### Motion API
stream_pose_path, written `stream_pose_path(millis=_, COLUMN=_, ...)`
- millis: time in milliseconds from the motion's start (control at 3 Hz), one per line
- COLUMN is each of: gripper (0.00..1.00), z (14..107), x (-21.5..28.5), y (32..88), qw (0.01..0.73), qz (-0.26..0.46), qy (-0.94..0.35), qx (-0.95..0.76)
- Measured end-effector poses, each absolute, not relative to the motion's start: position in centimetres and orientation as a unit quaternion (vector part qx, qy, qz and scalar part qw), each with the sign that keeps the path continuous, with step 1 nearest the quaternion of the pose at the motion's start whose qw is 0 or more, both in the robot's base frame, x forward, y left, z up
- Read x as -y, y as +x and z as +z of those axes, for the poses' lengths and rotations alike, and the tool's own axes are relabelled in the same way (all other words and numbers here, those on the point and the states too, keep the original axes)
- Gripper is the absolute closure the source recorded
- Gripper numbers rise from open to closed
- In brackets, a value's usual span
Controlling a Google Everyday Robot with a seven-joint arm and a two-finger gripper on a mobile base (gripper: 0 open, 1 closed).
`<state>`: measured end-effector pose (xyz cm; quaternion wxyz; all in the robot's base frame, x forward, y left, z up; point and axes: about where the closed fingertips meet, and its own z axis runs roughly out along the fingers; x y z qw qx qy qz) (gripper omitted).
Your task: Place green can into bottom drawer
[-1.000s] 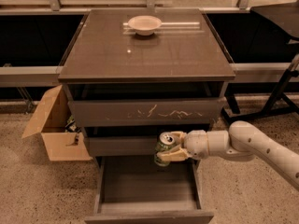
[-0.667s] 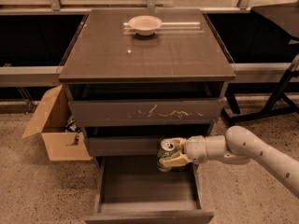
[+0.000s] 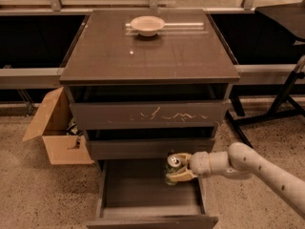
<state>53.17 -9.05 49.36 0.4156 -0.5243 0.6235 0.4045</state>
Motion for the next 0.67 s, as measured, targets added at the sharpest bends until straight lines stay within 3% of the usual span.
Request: stream_pose_path(millis=667, gripper=1.0, z=41.6, x=8.2, y=53.6, qw=0.423, qz=0.436, qy=-0.499, qx=-0.618)
